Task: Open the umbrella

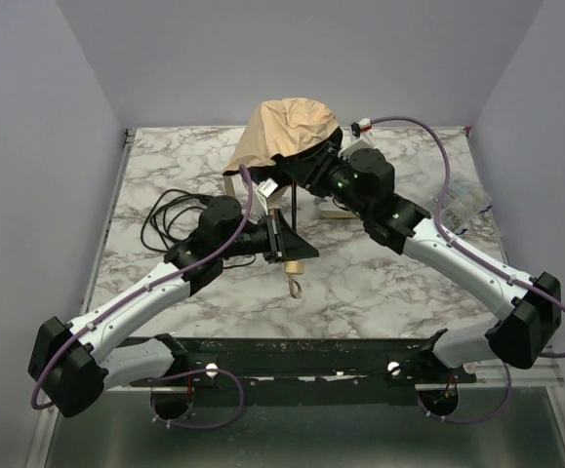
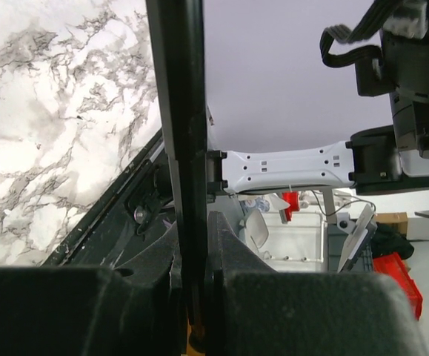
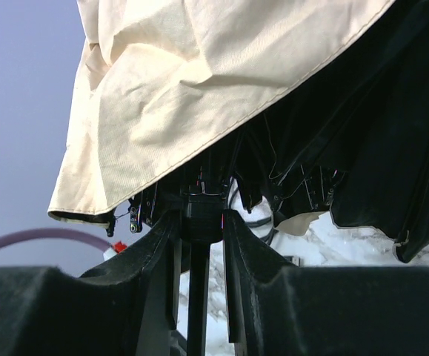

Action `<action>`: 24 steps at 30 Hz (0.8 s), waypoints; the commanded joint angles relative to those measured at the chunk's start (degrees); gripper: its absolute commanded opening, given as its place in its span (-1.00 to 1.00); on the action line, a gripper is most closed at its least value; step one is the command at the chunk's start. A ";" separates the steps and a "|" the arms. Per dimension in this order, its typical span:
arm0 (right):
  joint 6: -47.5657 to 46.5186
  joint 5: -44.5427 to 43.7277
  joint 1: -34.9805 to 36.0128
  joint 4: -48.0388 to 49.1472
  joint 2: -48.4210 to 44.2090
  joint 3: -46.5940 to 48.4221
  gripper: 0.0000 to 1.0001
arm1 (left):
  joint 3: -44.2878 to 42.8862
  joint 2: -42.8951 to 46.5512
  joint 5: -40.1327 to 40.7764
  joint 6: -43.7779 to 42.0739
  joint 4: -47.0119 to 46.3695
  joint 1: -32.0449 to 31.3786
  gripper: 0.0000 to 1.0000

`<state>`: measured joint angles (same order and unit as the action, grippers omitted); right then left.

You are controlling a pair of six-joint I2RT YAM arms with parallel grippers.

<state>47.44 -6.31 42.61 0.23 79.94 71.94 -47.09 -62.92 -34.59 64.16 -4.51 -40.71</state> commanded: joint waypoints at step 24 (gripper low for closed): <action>-6.16 -36.41 -0.89 34.20 1.16 0.51 -0.99 | -1.84 3.19 9.95 -9.67 1.93 -17.67 -1.00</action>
<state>43.81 -19.35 46.83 14.85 80.25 71.75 -48.12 -59.86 -16.01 61.12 -5.04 -51.31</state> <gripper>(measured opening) 0.295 0.105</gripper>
